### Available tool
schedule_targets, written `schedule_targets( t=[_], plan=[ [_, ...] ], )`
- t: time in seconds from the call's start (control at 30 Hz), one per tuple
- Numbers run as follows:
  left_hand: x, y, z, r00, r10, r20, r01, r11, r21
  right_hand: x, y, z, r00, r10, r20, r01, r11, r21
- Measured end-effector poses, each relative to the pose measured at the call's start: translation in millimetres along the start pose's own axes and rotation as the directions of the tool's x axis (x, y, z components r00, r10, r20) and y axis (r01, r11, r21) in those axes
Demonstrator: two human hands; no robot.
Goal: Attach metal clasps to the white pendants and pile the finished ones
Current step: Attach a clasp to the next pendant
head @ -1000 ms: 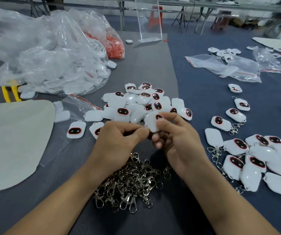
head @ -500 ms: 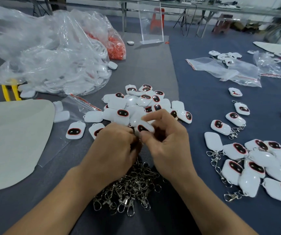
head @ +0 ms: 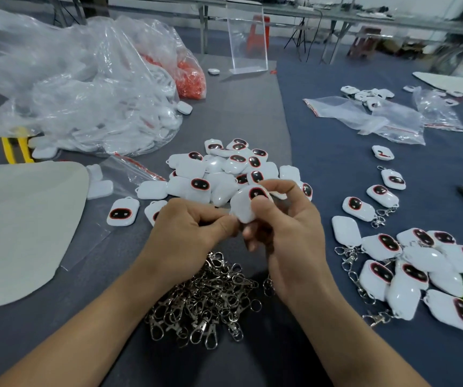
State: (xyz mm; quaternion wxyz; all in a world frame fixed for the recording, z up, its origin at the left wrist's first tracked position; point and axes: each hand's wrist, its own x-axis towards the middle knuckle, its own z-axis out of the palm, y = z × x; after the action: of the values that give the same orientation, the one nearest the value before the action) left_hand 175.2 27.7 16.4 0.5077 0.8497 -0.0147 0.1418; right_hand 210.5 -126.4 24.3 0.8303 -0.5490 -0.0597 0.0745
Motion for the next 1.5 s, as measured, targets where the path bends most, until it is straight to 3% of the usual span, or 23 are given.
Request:
schedule_targets(
  t=[0.07,0.13,0.17,0.23,0.3,0.37,0.47,0.7,0.77,0.83,0.9,1.0,1.17,1.23,1.3,1.4,1.5],
  plan=[
    [-2,-1,-2,0.982,0.174,0.073,-0.189,0.884,0.427,-3,6,-3,0.973,-0.213,0.087,0.23,0.908,-0.351],
    [-3,2,-4,0.951,0.269,0.154,-0.305,0.734,0.607,-7,9,-2,0.924,-0.31,0.223,0.382,0.737,-0.558],
    [-3,3,-3,0.942,0.295,0.161,-0.328,0.704,0.63,-8,9,-2,0.918,-0.32,0.234,0.396,0.726,-0.562],
    [-2,5,0,0.941,0.316,0.12,-0.319,0.712,0.625,-4,5,-6,0.955,-0.266,0.135,0.298,0.843,-0.448],
    [-3,6,6,0.964,0.265,0.027,-0.243,0.836,0.492,4,-1,-9,0.996,-0.086,0.001,0.084,0.975,-0.205],
    [-3,3,11,0.993,0.113,-0.017,-0.105,0.959,0.264,9,-3,-9,0.991,0.119,-0.066,-0.12,0.993,-0.013],
    [-4,-2,14,0.998,0.05,-0.043,-0.045,0.991,0.124,12,-1,-7,0.969,0.241,-0.045,-0.238,0.969,0.067],
    [-10,6,11,0.972,0.136,-0.192,-0.124,0.989,0.077,8,-4,-6,0.972,0.234,0.001,-0.234,0.972,0.013],
    [-12,7,12,0.967,0.199,-0.158,-0.167,0.966,0.197,4,-3,-4,0.99,0.137,-0.024,-0.138,0.989,-0.047],
    [-12,7,11,0.959,0.257,-0.119,-0.207,0.923,0.326,-2,-2,-3,0.997,-0.077,-0.02,0.072,0.983,-0.171],
    [-11,7,9,0.944,0.322,-0.073,-0.27,0.88,0.39,-10,0,-1,0.96,-0.278,0.033,0.273,0.904,-0.33],
    [-12,5,10,0.92,0.391,0.024,-0.352,0.797,0.49,-12,3,0,0.935,-0.342,0.095,0.344,0.802,-0.489],
    [-11,6,11,0.955,0.295,-0.017,-0.25,0.835,0.491,20,-17,-31,0.951,-0.302,-0.07,0.173,0.703,-0.69],
    [-11,2,10,0.963,0.268,-0.016,-0.226,0.84,0.493,31,-31,-52,0.953,-0.274,-0.129,0.051,0.563,-0.825],
    [-10,-2,8,0.973,0.227,-0.03,-0.181,0.844,0.505,36,-41,-68,0.964,-0.21,-0.161,-0.079,0.352,-0.932],
    [-9,-7,6,0.992,0.108,-0.059,-0.065,0.864,0.499,35,-44,-71,0.968,-0.205,-0.146,-0.13,0.087,-0.988],
    [-9,-9,4,0.997,0.033,-0.065,0.001,0.88,0.474,32,-41,-66,0.947,-0.317,-0.055,-0.043,0.042,-0.998]
  ],
)
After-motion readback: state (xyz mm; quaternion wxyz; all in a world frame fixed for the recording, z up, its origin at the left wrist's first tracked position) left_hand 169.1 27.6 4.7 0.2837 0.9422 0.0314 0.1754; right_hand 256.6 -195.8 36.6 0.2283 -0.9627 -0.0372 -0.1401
